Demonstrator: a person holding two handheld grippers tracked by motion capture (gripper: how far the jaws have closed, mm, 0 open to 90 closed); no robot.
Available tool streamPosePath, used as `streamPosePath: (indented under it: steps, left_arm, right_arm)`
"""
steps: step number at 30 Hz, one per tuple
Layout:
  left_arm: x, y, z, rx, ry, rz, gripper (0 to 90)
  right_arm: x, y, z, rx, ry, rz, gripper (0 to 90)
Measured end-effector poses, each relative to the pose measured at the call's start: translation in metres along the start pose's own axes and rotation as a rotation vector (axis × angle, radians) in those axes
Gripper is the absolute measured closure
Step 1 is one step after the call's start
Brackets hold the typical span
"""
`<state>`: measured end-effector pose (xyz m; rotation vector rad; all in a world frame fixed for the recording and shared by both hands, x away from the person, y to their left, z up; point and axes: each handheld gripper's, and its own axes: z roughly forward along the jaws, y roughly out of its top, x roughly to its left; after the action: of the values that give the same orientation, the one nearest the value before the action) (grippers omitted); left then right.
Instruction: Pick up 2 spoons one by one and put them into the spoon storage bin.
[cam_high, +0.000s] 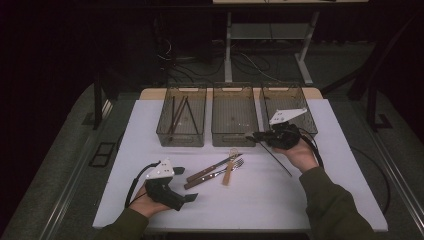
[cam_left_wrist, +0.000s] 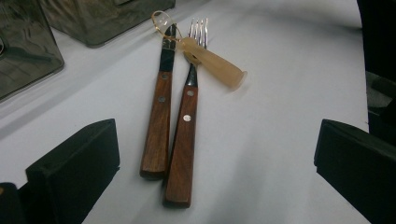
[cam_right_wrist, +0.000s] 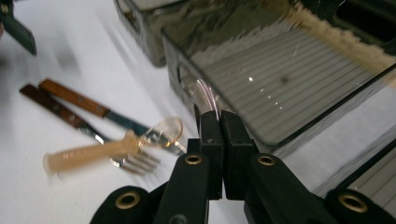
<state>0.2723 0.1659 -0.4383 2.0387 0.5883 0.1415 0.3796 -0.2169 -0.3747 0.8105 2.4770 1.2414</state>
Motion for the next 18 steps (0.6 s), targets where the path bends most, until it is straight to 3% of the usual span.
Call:
streamPosePath:
  steps: [18]
  left_arm:
    - [0.0,0.0,0.001,0.012,-0.004,0.015,0.0]
  right_arm:
    - [-0.027,0.059,0.008,-0.06,-0.121,0.034,89.0]
